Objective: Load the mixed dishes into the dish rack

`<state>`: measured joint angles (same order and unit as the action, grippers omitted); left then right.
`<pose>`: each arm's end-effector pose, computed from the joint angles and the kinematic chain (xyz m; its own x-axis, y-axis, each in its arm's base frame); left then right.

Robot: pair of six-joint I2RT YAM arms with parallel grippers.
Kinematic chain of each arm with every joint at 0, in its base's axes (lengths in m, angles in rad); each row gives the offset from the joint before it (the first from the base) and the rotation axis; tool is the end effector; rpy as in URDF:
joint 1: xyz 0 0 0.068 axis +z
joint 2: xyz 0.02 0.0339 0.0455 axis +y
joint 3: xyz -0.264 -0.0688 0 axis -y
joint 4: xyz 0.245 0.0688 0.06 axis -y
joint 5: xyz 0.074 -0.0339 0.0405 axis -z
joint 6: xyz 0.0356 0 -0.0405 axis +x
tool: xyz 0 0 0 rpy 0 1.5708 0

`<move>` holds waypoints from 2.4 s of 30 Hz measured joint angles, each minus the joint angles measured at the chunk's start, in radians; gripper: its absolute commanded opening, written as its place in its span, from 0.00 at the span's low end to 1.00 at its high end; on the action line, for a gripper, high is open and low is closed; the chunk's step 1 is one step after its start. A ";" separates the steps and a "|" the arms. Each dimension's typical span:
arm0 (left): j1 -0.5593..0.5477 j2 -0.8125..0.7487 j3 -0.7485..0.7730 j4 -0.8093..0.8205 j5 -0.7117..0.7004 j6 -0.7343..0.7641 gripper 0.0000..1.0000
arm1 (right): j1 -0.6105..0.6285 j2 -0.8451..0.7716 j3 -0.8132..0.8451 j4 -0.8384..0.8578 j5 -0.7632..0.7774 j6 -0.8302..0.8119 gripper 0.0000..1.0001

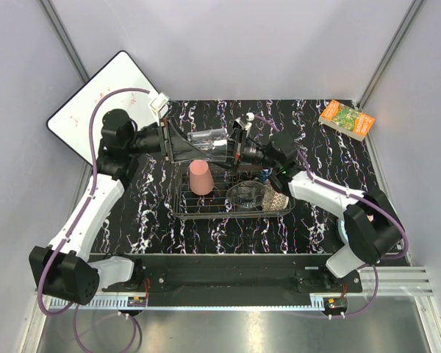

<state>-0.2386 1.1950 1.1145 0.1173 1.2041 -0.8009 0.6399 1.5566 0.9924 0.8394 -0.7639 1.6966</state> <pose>0.2437 -0.0935 0.4024 -0.6868 -0.0979 -0.7202 0.7156 0.0828 -0.6936 0.2671 0.2295 0.3243 -0.9849 0.1600 -0.0657 -0.0951 -0.1838 0.9784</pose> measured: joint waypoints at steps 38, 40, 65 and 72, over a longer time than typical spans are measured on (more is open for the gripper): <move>0.011 -0.004 0.206 -1.189 -0.423 1.012 0.00 | -0.290 -0.433 -0.082 -0.714 -0.003 -0.383 0.48; -0.027 -0.002 0.203 -1.224 -0.500 1.046 0.00 | -0.290 -0.481 -0.034 -0.816 0.048 -0.468 0.48; -0.346 0.301 0.167 -1.128 -1.027 1.012 0.00 | -0.290 -0.723 -0.055 -1.263 0.444 -0.834 0.46; -0.369 0.360 0.136 -1.090 -1.059 1.009 0.00 | -0.290 -0.732 -0.087 -1.288 0.468 -0.852 0.46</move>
<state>-0.6075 1.5547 1.2507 -0.9730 0.1448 0.2081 0.3504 0.8246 0.9058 -0.4488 -0.2958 0.8444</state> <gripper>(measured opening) 0.703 0.459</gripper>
